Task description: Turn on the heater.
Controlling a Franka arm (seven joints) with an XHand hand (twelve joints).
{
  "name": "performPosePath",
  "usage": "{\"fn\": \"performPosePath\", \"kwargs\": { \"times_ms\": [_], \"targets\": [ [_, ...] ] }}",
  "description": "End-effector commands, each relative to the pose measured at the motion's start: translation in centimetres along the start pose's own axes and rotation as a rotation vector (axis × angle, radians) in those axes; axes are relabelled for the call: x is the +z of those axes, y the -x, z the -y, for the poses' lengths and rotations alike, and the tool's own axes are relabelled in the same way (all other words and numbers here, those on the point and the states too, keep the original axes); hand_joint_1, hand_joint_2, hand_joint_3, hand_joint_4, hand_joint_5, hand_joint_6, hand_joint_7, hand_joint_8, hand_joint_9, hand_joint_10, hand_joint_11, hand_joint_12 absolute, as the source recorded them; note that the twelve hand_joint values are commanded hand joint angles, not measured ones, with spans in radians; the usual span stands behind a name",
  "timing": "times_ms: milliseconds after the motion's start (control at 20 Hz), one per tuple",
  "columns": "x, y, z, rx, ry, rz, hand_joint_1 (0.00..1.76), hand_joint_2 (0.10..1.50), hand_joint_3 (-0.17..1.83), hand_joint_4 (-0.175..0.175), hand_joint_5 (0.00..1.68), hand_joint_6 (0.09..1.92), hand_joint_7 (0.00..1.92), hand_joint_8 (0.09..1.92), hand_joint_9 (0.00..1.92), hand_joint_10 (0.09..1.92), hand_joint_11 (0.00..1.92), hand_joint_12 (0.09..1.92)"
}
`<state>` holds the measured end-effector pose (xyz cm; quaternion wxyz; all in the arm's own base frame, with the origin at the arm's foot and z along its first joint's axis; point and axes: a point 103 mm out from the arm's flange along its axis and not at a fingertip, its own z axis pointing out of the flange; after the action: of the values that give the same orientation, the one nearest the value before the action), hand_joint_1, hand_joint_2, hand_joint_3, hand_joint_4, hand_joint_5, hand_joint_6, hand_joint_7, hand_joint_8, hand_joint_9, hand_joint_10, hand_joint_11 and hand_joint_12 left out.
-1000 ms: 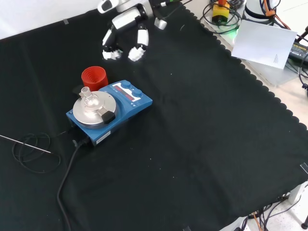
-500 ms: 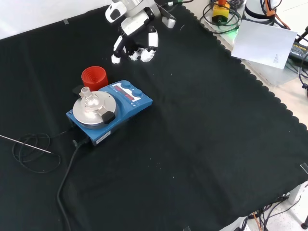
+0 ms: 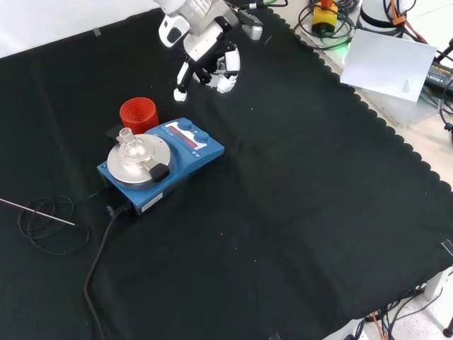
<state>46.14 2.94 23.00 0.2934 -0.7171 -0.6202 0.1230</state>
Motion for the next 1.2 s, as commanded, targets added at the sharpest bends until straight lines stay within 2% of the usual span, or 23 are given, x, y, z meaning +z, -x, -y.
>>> {"fn": "performPosePath", "kwargs": {
  "times_ms": [50,250,450,800,1200],
  "targets": [
    [1.2,0.5,0.1,0.027,-0.086,0.007,1.13,0.65,0.72,-0.078,0.36,0.09,1.36,0.85,1.7,0.76,1.92,1.07],
    [1.4,0.8,-0.1,0.042,-0.133,0.015,1.12,0.66,0.71,-0.086,0.44,0.09,1.51,1.05,1.77,1.07,1.92,1.41],
    [1.5,0.7,-0.1,0.053,-0.178,0.059,1.29,0.69,0.75,-0.085,0.48,0.09,1.53,1.3,1.79,1.28,1.92,1.67],
    [2.3,0.6,0.0,0.071,-0.298,0.112,1.38,0.64,0.93,-0.05,0.31,0.09,1.54,1.42,1.77,1.35,1.92,1.69],
    [3.2,0.3,0.5,0.064,-0.333,0.134,1.4,0.63,0.99,-0.025,0.21,0.09,1.55,1.44,1.77,1.35,1.92,1.66]
  ]
}}
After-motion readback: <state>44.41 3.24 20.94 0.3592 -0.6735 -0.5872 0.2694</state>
